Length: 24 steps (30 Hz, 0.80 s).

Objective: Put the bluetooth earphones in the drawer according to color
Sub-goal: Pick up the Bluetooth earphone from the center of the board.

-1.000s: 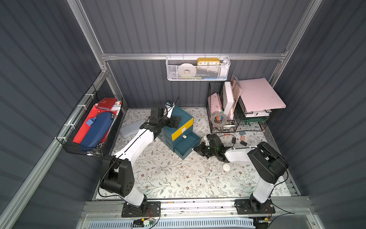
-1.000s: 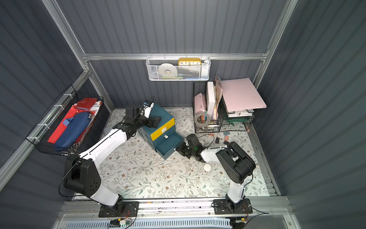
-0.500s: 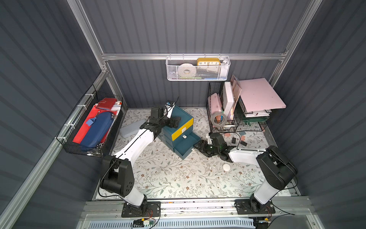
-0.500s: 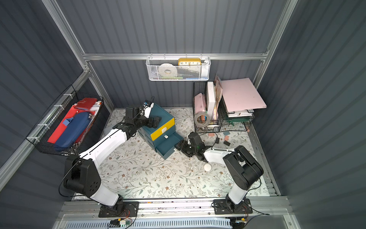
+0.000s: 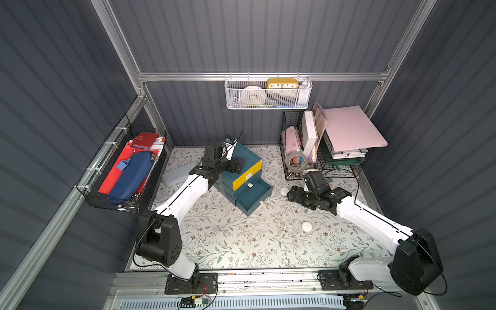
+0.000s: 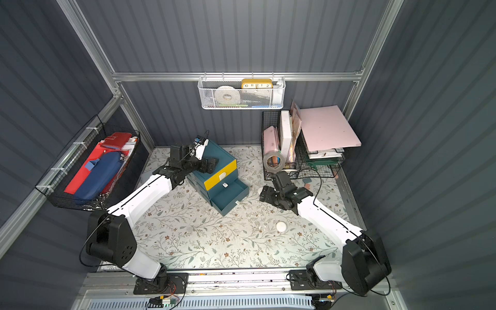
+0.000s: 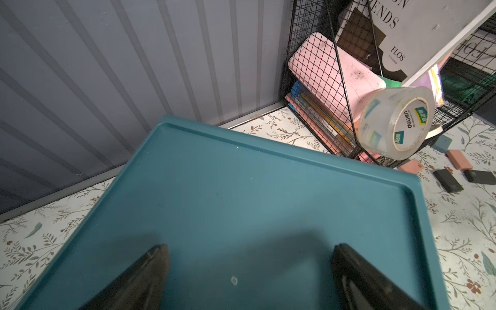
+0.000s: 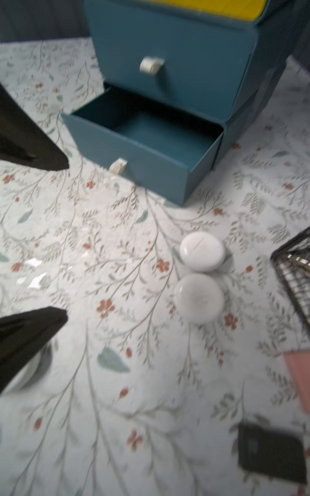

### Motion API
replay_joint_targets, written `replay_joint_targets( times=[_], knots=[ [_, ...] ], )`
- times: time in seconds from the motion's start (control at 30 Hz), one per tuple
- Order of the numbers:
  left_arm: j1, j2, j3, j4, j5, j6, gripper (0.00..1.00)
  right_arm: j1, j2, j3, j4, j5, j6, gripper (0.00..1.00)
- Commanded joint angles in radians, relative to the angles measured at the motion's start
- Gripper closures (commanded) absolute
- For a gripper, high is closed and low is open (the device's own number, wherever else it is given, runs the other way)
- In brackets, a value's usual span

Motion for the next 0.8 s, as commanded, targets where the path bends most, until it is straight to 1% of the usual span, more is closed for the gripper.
replay_joint_targets(
  times=[0.0,0.1,0.33,0.67,0.77],
  knots=[
    [-0.016,0.049,-0.033,-0.193,-0.017,0.026,0.01,-0.004,-0.010,-0.007,-0.256,0.099,-0.036,0.15],
    [-0.018,0.047,-0.035,-0.193,-0.015,0.026,0.01,-0.005,-0.018,-0.054,-0.286,0.083,-0.020,0.15],
    [-0.019,0.043,-0.032,-0.194,-0.016,0.025,0.01,-0.006,0.000,-0.139,-0.254,0.049,-0.008,0.14],
    [-0.020,0.045,-0.034,-0.194,-0.020,0.027,0.00,-0.007,0.087,-0.172,-0.183,0.028,-0.017,0.14],
    [-0.021,0.045,-0.033,-0.194,-0.020,0.027,0.01,-0.007,0.110,-0.177,-0.166,0.016,-0.025,0.16]
  ],
)
